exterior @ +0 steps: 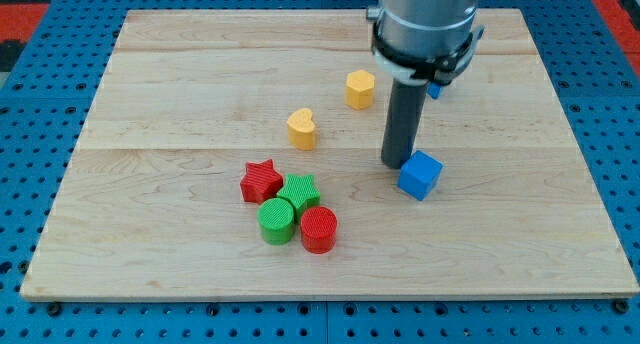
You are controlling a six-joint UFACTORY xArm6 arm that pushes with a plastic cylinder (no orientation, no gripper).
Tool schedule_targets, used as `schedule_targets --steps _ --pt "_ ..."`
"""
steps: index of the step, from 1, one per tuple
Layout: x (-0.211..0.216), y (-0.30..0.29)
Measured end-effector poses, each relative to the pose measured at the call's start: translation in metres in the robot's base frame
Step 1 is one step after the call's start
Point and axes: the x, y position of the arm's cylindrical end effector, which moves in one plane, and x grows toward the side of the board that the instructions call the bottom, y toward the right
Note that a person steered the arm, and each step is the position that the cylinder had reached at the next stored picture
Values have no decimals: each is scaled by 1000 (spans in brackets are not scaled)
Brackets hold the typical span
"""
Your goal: Move the blue cube closer to the blue triangle
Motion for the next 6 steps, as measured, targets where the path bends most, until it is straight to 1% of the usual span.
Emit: schedule_targets --steps 1,2,4,5,6 --pt "39 -24" --pt "39 53" --pt "-41 60" --pt "-59 51" --pt "-70 21"
